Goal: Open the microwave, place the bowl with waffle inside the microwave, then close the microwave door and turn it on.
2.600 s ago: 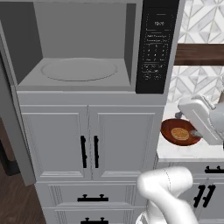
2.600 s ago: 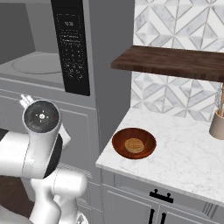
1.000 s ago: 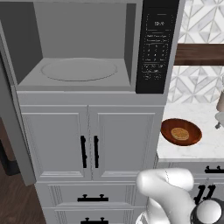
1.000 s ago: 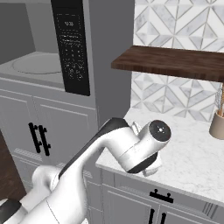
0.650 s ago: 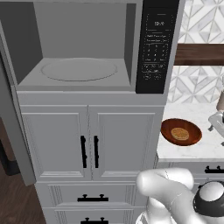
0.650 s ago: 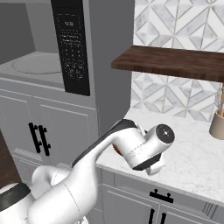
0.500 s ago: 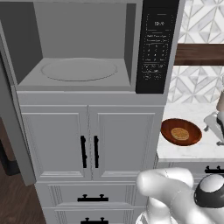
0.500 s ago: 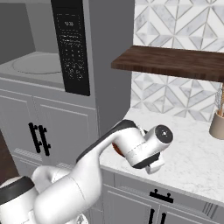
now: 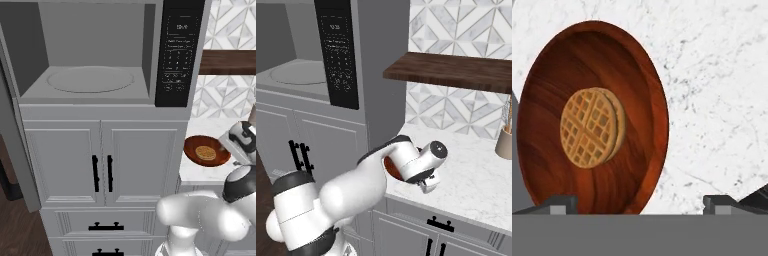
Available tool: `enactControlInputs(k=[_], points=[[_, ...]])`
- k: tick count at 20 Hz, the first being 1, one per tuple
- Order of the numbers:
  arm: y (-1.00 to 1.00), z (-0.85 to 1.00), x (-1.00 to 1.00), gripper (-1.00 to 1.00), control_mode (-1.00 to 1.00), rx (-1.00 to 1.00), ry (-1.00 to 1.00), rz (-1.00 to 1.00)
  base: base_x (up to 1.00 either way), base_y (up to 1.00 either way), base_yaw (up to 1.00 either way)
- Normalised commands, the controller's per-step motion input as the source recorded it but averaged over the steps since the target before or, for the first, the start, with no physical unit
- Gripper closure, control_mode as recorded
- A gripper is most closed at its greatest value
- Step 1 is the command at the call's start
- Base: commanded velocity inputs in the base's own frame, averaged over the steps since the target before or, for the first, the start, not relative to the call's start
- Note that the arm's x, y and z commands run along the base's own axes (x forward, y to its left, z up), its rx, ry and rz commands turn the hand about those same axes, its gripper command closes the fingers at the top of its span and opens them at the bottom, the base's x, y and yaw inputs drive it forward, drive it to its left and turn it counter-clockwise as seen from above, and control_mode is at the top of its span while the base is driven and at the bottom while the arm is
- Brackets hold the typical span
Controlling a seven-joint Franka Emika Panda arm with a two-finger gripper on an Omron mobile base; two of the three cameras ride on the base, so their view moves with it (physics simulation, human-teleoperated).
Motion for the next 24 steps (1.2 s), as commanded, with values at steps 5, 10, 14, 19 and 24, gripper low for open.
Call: enactControlInputs(k=[5, 10, 14, 19, 24], points=[[0.00, -0.39, 0.12, -1.00, -1.00, 0.00, 0.01, 0.00, 0.00, 0.00, 0.00], [0.00, -0.33, 0.06, -1.00, -1.00, 0.00, 0.00, 0.00, 0.00, 0.00, 0.00], [0.00, -0.27, 0.18, -1.00, -1.00, 0.00, 0.00, 0.00, 0.00, 0.00, 0.00], [0.00, -0.22, 0.22, -1.00, -1.00, 0.00, 0.00, 0.00, 0.00, 0.00, 0.00], [0.03, -0.18, 0.15, 1.00, -1.00, -0.01, 0.00, 0.00, 0.00, 0.00, 0.00]])
